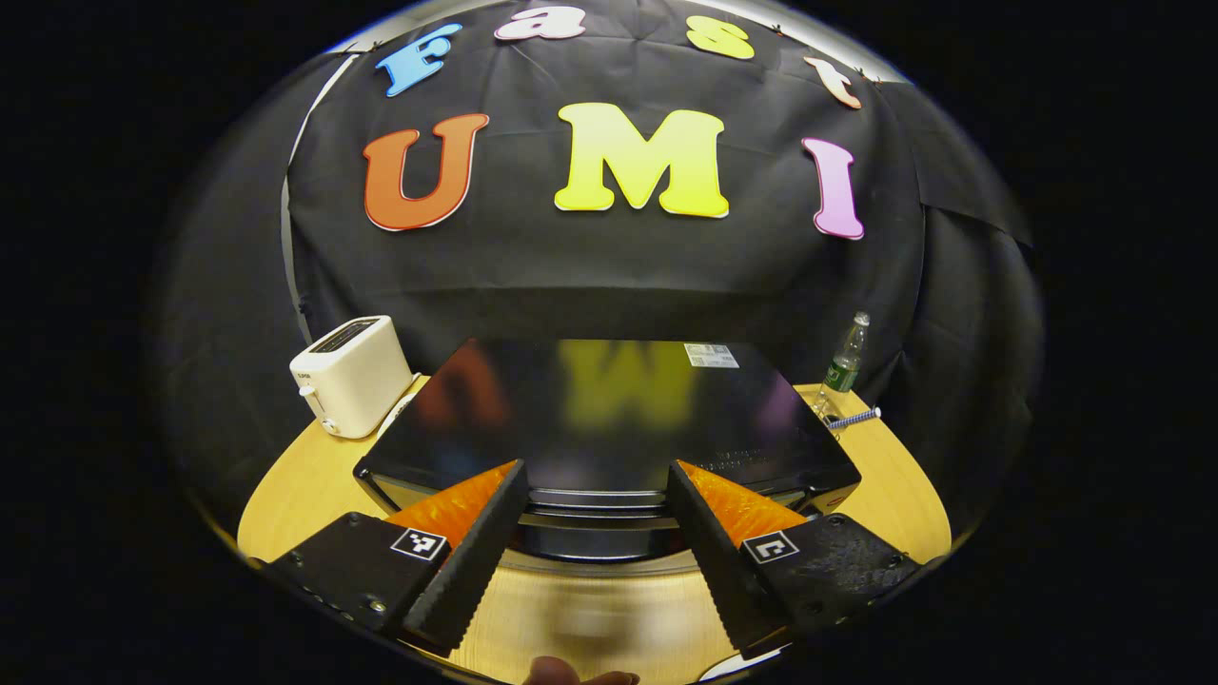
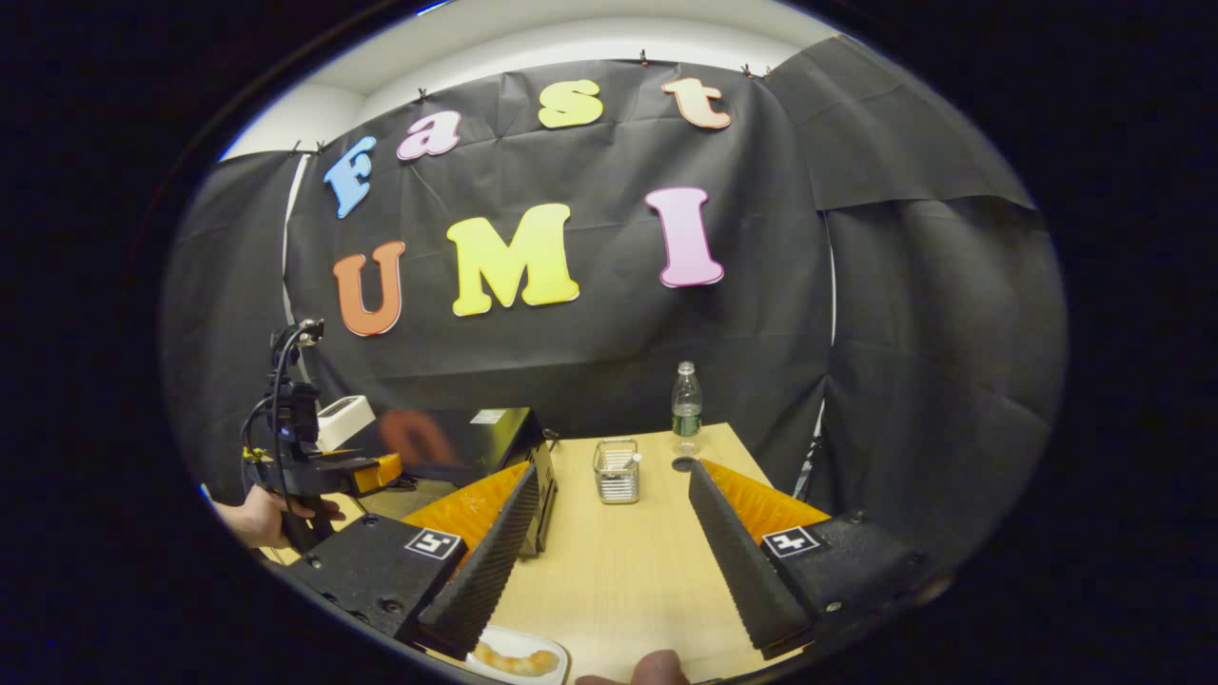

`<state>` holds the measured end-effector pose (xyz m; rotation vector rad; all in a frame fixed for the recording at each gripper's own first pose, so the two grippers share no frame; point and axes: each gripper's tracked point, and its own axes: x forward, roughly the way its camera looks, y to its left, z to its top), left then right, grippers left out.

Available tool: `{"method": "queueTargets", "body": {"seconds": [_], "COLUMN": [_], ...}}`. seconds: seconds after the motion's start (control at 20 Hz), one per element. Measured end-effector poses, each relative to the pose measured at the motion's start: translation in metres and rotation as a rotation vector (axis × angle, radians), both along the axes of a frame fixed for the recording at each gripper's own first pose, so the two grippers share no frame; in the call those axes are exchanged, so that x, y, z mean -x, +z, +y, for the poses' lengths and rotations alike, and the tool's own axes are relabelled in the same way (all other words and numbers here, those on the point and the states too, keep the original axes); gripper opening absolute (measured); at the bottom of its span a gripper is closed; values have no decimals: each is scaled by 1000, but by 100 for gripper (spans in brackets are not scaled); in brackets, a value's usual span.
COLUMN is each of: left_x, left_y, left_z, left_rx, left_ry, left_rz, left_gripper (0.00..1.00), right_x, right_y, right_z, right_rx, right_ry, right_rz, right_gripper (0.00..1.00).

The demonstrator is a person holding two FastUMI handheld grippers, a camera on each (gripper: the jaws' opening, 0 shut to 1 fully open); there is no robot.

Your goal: Open the electric oven with the left hand, put the food in, and close the electric oven.

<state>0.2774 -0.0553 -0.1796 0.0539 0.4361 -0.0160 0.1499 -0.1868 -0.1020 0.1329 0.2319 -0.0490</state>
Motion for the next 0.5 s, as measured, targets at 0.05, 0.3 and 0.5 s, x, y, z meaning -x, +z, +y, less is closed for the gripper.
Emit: {"method": "queueTargets", "body": {"seconds": [0.05, 0.3, 0.5], "left_x": [0, 13, 57], "left_y": [0, -9, -59], "left_z": [0, 4, 7], "left_rx": [-3, -6, 41], "left_ry": [-9, -5, 22], "left_rz": [2, 49, 207], "left_gripper": [98, 98, 98], "right_x": [-1, 4, 19], "right_y": [1, 13, 14], "right_z": [4, 8, 14], "right_rx": [-1, 20, 21], "right_ry": [11, 18, -8], "right_rz": [-2, -37, -26], "right_gripper": [98, 99, 99]}}
